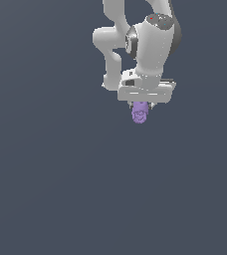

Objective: Pick up the object and move it to a goal position.

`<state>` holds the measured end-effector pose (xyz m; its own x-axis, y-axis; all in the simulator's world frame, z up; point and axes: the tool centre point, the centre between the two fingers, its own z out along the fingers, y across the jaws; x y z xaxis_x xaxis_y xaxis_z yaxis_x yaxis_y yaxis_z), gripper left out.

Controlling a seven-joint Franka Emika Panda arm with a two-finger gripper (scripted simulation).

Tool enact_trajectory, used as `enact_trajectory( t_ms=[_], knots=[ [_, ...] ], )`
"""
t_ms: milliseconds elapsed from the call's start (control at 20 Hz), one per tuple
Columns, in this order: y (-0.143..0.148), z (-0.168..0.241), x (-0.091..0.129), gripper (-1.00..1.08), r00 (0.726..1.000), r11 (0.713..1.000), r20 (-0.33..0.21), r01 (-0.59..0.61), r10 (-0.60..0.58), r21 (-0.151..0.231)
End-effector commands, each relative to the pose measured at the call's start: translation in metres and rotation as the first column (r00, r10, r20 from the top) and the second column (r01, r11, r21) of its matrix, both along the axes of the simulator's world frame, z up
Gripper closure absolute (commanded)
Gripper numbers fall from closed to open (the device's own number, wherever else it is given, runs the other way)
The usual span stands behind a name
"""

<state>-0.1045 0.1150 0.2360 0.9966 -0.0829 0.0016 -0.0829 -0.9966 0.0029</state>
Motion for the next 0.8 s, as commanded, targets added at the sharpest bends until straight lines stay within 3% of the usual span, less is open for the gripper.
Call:
enact_trajectory(
  t_ms=[0, 400, 750],
  knots=[
    [0.02, 0.019, -0.009, 1.08, 1.0, 1.0, 0.0, 0.001, -0.001, -0.001],
    [0.067, 0.063, -0.027, 1.08, 1.0, 1.0, -0.001, 0.001, -0.001, 0.001],
    [0.08, 0.075, -0.031, 1.08, 1.0, 1.0, -0.001, 0.001, -0.001, 0.002]
  ],
)
